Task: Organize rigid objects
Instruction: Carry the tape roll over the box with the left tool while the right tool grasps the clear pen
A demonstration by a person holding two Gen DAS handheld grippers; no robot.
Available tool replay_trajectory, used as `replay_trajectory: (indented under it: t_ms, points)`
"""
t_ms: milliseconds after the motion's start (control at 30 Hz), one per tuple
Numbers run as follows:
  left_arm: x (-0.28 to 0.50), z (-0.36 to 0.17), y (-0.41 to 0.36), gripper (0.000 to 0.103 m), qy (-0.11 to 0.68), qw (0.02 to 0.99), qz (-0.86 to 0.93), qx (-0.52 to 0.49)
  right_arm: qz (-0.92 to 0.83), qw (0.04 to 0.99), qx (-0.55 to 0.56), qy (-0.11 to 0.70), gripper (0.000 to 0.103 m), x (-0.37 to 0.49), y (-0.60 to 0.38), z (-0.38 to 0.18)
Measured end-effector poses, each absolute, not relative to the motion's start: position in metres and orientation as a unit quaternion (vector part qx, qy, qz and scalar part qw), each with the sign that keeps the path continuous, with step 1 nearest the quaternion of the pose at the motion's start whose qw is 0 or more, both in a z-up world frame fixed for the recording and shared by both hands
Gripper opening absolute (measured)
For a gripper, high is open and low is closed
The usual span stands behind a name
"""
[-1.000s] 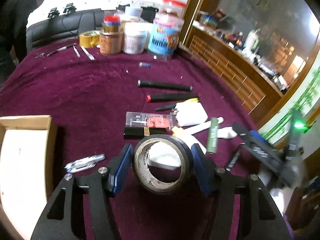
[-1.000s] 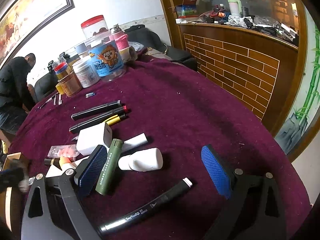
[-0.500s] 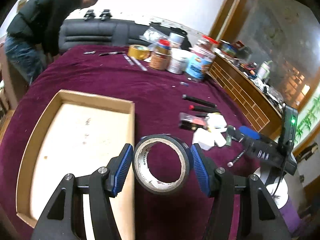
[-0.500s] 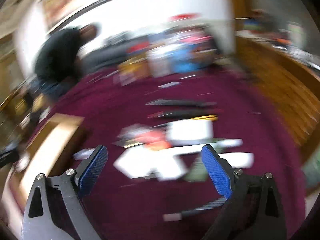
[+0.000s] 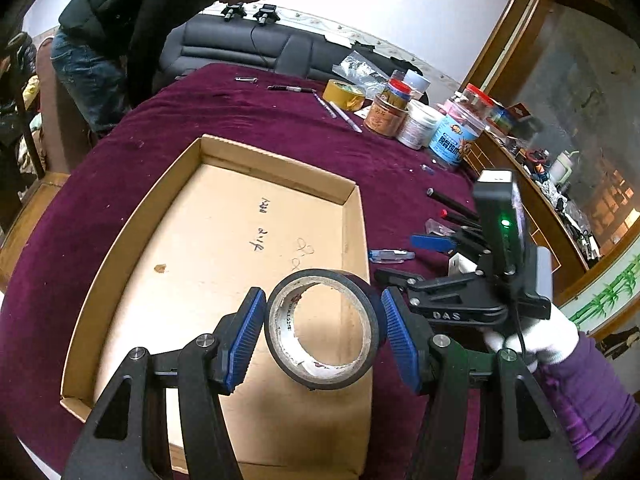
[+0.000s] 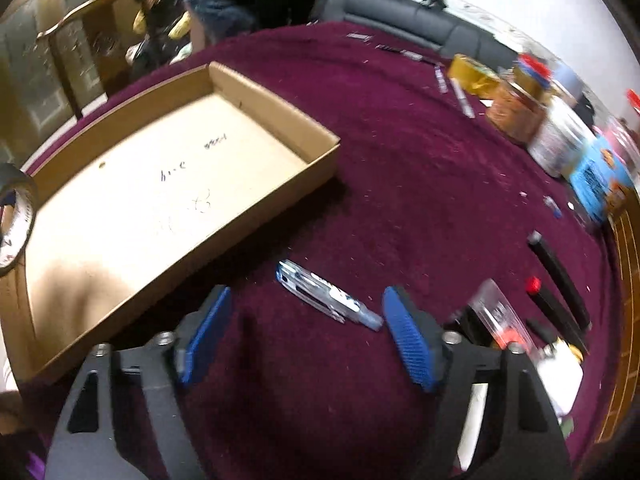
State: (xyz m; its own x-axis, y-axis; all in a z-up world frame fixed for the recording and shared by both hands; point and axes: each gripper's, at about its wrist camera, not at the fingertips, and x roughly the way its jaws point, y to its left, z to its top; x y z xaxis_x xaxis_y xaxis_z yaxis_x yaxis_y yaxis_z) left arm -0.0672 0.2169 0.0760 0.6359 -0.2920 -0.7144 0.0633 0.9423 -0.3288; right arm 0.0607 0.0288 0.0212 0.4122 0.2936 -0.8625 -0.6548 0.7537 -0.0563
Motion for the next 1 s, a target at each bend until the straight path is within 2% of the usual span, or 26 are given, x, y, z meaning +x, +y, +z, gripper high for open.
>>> replay_trajectory:
  t_ms: [67, 133, 200, 267, 300, 467, 733, 1000]
  points:
    - [-0.066, 0.075, 0.218, 0.054, 0.415, 0.894, -0.099, -0.137, 0.298, 0.805, -0.202, 0.471, 0.060, 0.065, 0.032, 0.014]
    - [-0.066, 0.074, 0.217, 0.054, 0.415, 0.894, -0.099, -0.135, 0.305, 0.800, -0.188, 0.482, 0.056, 0.068, 0.028, 0.010]
    - [-0.065, 0.073, 0.216, 0.054, 0.417, 0.894, -0.100, -0.133, 0.302, 0.802, -0.170, 0.486, 0.046, 0.072, 0.023, 0.010]
    - [-0.063, 0.072, 0.215, 0.054, 0.419, 0.893, -0.099, -0.133, 0.287, 0.809, -0.155, 0.489, 0.017, 0.075, 0.016, 0.011]
    - [-0.061, 0.071, 0.215, 0.054, 0.420, 0.892, -0.098, -0.133, 0.283, 0.810, -0.145, 0.493, 0.013, 0.077, 0.014, 0.012]
    - [-0.056, 0.073, 0.211, 0.054, 0.423, 0.893, -0.095, -0.118, 0.263, 0.821, -0.085, 0.500, 0.012, 0.076, -0.008, 0.018]
    - [-0.008, 0.073, 0.211, 0.054, 0.434, 0.893, -0.088, -0.083, 0.300, 0.823, 0.021, 0.483, 0.013, 0.072, 0.005, 0.069]
    - [0.068, 0.033, 0.232, 0.054, 0.479, 0.855, -0.087, -0.178, 0.262, 0.819, 0.061, 0.507, 0.013, 0.104, 0.052, 0.050]
